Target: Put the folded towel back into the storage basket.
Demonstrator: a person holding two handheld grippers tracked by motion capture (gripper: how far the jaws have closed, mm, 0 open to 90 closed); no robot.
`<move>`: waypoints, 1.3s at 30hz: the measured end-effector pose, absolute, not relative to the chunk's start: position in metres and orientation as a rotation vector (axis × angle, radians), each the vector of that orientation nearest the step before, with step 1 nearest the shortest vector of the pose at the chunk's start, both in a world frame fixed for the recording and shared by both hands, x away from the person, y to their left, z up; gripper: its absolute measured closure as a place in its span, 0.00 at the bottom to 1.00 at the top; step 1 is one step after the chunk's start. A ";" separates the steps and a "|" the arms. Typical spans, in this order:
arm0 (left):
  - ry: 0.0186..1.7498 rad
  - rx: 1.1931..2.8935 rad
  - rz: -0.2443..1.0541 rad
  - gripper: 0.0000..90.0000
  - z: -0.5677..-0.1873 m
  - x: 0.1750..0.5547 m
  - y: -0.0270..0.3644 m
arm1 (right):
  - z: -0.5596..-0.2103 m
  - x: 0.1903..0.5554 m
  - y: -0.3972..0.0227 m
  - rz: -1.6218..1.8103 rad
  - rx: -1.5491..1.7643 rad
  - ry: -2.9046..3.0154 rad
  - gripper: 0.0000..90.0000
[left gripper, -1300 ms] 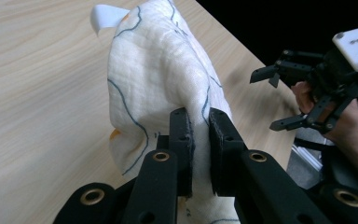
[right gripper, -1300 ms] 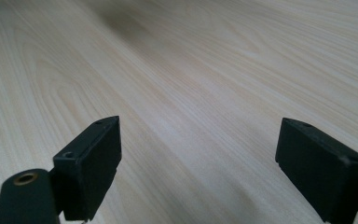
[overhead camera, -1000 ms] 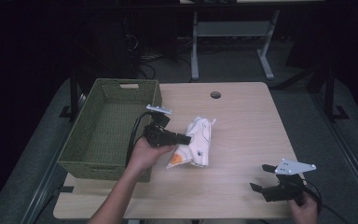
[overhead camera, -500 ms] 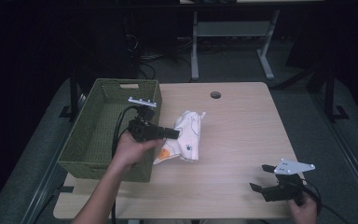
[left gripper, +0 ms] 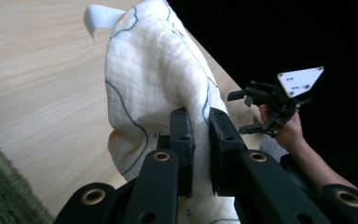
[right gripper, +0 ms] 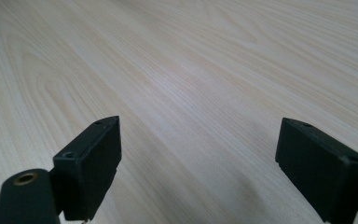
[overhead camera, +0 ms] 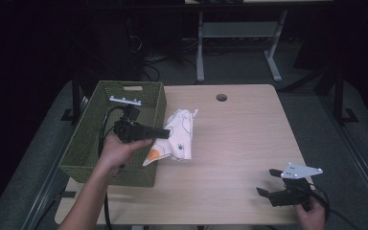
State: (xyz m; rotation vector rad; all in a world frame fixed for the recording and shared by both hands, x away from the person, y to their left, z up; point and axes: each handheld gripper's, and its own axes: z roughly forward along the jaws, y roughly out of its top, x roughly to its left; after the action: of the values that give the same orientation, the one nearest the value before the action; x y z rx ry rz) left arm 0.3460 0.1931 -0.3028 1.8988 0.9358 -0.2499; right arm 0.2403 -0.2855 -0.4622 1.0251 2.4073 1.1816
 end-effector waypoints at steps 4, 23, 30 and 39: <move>0.947 1.893 -0.239 0.91 -0.299 0.347 0.201 | -0.463 0.241 -0.285 1.179 1.035 2.408 0.15; 0.968 1.865 -0.235 0.91 -0.289 0.354 0.240 | -0.464 0.241 -0.290 1.170 1.060 2.378 0.15; 0.989 1.844 -0.240 0.91 -0.291 0.361 0.256 | -0.463 0.241 -0.292 1.165 1.080 2.366 0.15; 1.018 1.833 -0.227 0.91 -0.293 0.364 0.276 | -0.465 0.242 -0.293 1.153 1.091 2.370 0.15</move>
State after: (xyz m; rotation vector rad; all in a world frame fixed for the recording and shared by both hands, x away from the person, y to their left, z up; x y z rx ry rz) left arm 0.3644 0.2759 -0.2935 1.8328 1.0183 -0.2266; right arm 0.2417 -0.2925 -0.4652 1.0914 2.3696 1.1534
